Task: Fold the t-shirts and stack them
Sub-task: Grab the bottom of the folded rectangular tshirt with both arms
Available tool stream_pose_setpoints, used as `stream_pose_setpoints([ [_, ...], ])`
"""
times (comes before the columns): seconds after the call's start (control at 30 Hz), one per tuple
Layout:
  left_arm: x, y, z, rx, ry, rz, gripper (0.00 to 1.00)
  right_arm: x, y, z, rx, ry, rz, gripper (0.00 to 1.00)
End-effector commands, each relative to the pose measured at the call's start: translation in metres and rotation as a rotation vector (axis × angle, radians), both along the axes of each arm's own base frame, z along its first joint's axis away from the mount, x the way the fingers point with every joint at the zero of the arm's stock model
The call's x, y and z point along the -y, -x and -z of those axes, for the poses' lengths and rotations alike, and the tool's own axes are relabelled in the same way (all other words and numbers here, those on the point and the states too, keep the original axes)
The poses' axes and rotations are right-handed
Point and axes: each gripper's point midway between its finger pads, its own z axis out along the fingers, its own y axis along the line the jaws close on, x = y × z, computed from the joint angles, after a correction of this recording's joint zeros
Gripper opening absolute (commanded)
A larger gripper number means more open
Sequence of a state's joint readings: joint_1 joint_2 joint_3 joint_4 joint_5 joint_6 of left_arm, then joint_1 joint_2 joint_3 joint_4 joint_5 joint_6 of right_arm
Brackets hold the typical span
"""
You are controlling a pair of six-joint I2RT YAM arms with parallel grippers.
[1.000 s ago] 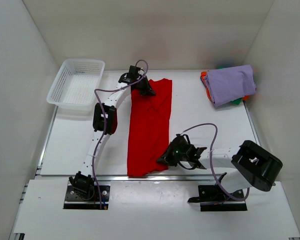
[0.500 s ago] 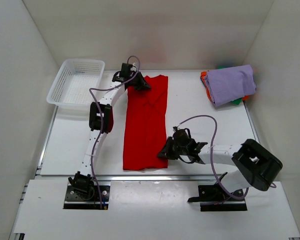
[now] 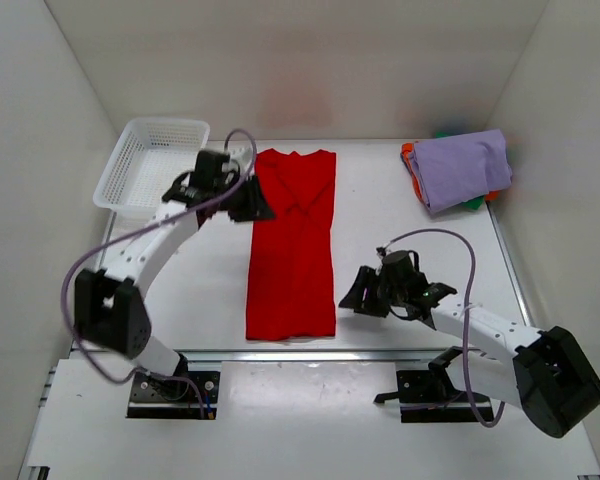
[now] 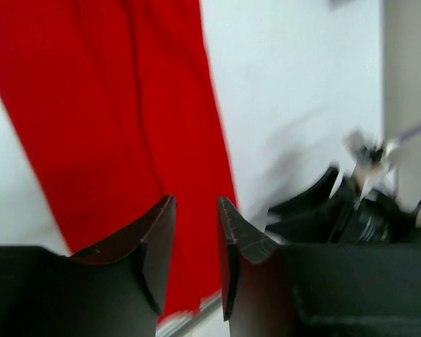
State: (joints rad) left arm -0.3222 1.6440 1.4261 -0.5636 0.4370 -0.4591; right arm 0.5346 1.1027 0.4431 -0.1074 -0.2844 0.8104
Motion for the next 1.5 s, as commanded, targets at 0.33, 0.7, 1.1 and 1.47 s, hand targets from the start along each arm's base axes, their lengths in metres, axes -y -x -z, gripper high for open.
stream_pose_setpoints([
  [0.33, -0.064, 0.229, 0.151, -0.231, -0.112, -0.016, 0.48, -0.025, 0.077, 0.035, -0.177, -0.042, -0.134, 0.51],
  [0.7, -0.065, 0.235, 0.166, -0.229, -0.06, -0.077, 0.58, -0.045, 0.074, 0.045, -0.194, 0.006, -0.162, 0.51],
  [1.1, -0.061, 0.266, 0.184, -0.311, -0.052, -0.029, 0.0, -0.047, 0.09, 0.047, -0.229, 0.01, -0.218, 0.0],
  [1.47, -0.059, 0.294, 0.188, -0.362, -0.039, 0.018, 0.0, -0.033, 0.141, 0.041, -0.366, -0.016, -0.329, 0.0],
])
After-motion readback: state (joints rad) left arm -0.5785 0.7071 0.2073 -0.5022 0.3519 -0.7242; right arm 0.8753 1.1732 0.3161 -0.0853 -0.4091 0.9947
